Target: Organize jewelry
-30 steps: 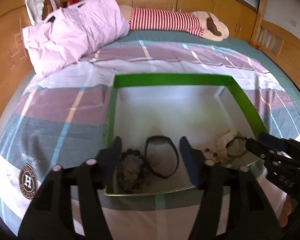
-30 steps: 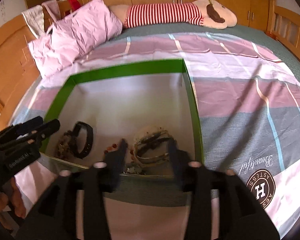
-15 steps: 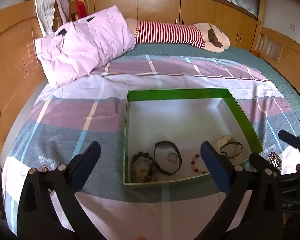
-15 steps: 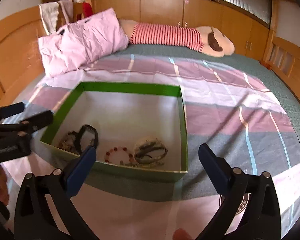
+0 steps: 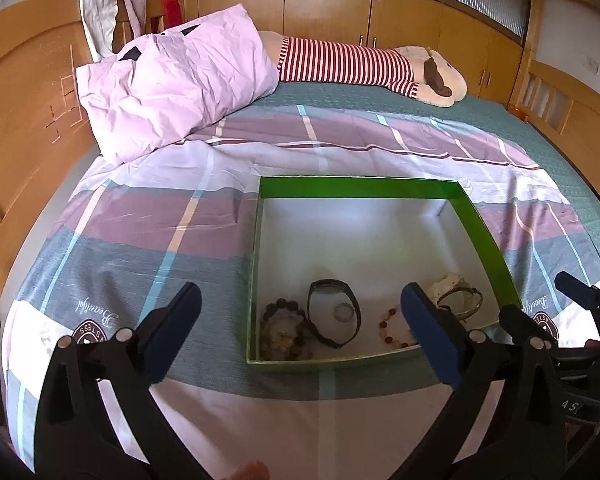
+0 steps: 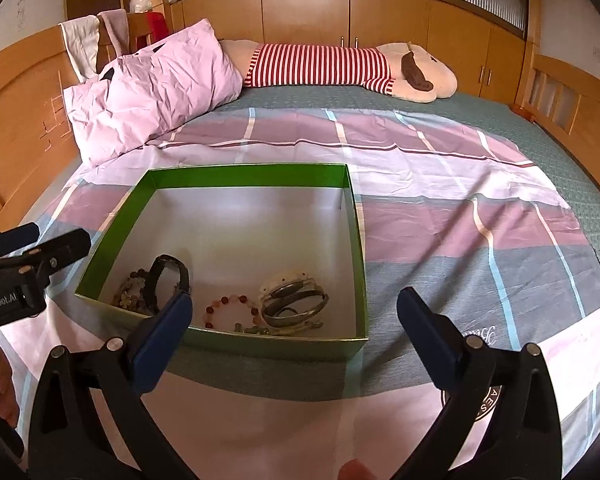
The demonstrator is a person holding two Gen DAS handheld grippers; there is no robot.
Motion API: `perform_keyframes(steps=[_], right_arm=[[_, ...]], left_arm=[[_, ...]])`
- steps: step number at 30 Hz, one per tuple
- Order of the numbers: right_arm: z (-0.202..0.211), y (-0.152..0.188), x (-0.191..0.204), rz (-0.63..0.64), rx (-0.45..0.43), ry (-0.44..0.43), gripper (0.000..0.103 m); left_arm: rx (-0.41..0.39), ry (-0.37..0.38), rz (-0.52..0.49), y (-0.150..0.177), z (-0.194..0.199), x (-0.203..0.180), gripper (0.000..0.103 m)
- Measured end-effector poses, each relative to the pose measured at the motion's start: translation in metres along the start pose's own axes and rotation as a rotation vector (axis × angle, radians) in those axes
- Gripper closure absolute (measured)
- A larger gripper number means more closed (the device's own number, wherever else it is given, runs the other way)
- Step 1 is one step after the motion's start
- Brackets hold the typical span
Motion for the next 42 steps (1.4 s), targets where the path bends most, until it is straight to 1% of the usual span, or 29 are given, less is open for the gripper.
perform_keyframes(steps=[4,29,38,42], right_arm=[[0.0015,-0.0005,0.0020,0.013,-0.007,0.011,0.001],[0.0017,-0.0009,0.0034,0.019,-0.009,0.015,0.001],[0.0018,-0.0010,0.0039,0.020,-0.008,0.015,0.001],[0.0016,-0.0008,0.0040,0.021,-0.005,0.016,0.001]], left_arm=[[-0.004,-0.004,-0.005,-0.0010,0.0007,-0.0005,0.002],[-0.003,-0.008,-0.008,-0.0001,0.0019,-0.0005,0.002],[0.003,-0.010,-0.025,0.0009,0.0006,-0.0017,0.002],[-0.004,-0.029,-0.031,-0.0002,0.0003,-0.0016,0.002]])
Point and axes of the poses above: each gripper's, at about its wrist camera, not at the fingertips, and z roughly against the way its jaws point, x to its left, y to its underside, the point moved 9 cm from there along -z, roughly the way its jaws point, and after that the axes turned 9 degrees about x, right-handed, at the moved point
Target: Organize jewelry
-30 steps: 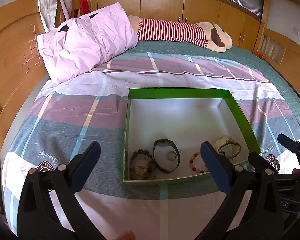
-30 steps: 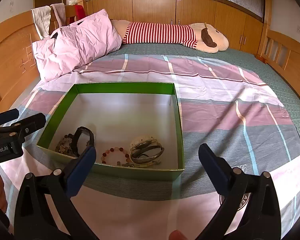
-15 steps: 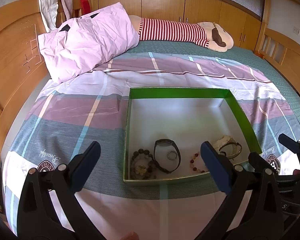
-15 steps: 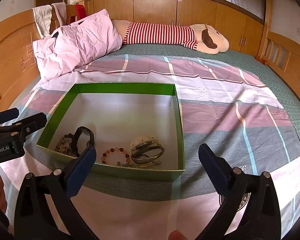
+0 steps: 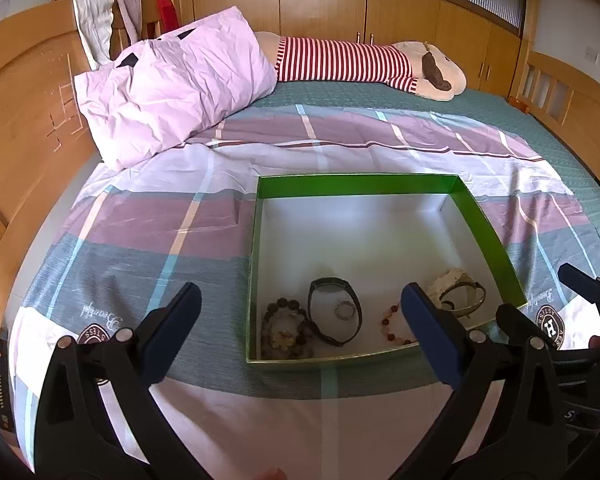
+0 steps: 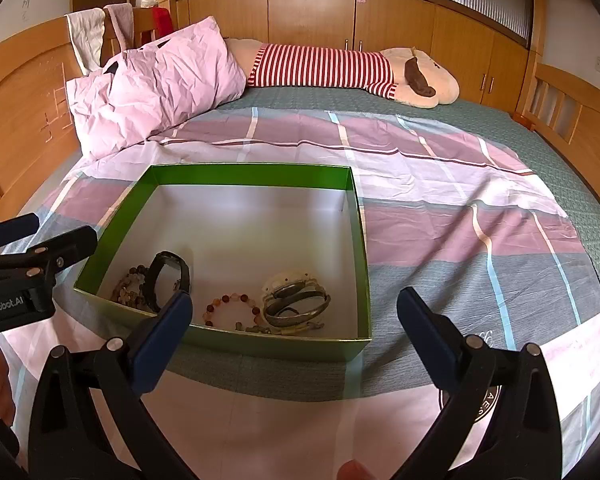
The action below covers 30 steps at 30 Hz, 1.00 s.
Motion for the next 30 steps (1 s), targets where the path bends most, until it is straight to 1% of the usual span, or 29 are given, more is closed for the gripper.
perform_keyframes(steps=[5,11,16,19,23,30], right_arm=[[-0.0019,0.0018,0.0024,0.007,0.006,-0.002,0.001],[-0.0039,0.0025,0.0045,0.019,0.012,-0.001,0.001],[-0.0042,0.0033,0.0046,0.020,0.014,-0.001,0.001],[-0.0053,0.0038,0.0047,0.019,0.018,-0.001,0.001],[-0.0066,0.0038,0.0046,0.016,0.022,-0.002,0.001],[-0.0069,0.0045,0.0050,0.018,0.025,-0.004,0.001]], left_arm=[[0.001,-0.011,0.000,-0.0002,-0.0004,0.0009,0.002],[0.007,0.018,0.004,-0.0002,-0.0023,-0.0002,0.002],[0.016,0.013,-0.011,0.0010,-0.0048,-0.0038,0.002],[0.016,0.027,-0.020,0.0010,-0.0055,-0.0068,0.002],[0.001,0.045,-0.020,-0.0002,-0.0043,-0.0083,0.002],[-0.069,0.081,-0.013,-0.0060,0.0039,-0.0074,0.002]])
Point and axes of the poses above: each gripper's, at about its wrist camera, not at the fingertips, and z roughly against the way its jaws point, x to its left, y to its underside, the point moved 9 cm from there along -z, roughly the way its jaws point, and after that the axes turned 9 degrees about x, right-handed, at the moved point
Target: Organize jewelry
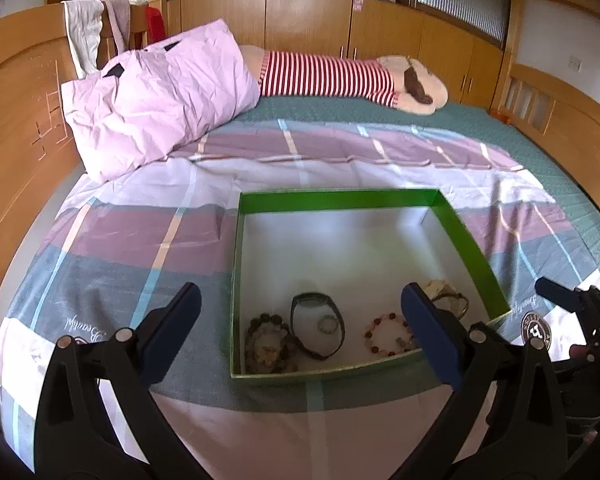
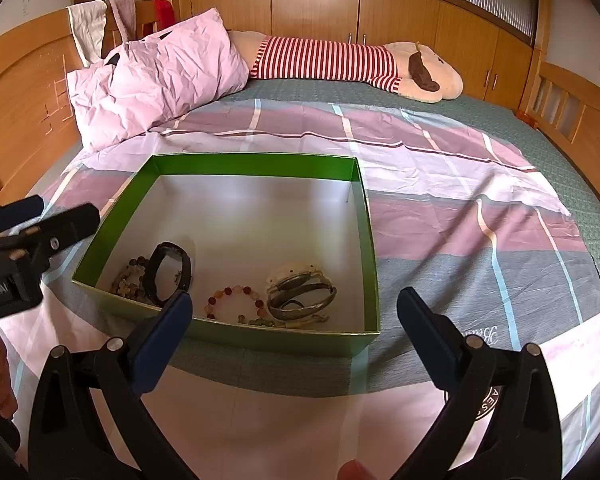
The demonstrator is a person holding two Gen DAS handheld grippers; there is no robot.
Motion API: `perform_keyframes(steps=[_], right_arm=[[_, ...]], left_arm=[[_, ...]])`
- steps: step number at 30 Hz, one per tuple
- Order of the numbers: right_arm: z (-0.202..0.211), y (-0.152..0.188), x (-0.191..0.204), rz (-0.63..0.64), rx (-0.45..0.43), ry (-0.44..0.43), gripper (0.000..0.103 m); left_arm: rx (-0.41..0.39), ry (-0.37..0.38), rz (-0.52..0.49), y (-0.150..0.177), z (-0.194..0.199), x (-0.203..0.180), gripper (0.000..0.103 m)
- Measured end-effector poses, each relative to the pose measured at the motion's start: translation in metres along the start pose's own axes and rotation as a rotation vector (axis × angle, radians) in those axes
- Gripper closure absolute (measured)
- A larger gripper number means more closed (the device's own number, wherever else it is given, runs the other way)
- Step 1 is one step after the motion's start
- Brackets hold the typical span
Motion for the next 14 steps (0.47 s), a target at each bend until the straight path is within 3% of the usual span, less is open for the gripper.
perform_keyframes(steps=[4,8,14], right_arm=[[-0.001,0.001,0.001,0.000,0.002,0.000,0.001],[-0.002,0.001,0.001,0.002,0.005,-0.001,0.001],[-0.004,0.002,0.002,0.005,0.009,-0.002,0.001]], left_arm=[[0.001,-0.016,-0.019,0.000,0.000,-0.002,0.002],[0.056,0.001,0.016,0.004,-0.007,0.000,0.002],[0.078,-0.009,0.045,0.007,-0.012,0.007,0.002]])
Point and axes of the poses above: each gripper's, at about its wrist camera, not at the fingertips, and z roughly against the way its jaws point, x to its left, y to its underside, the point moved 9 cm from there along -z, roughly the way its jaws point, and after that the axes turned 9 degrees about x, right-handed, at the moved point
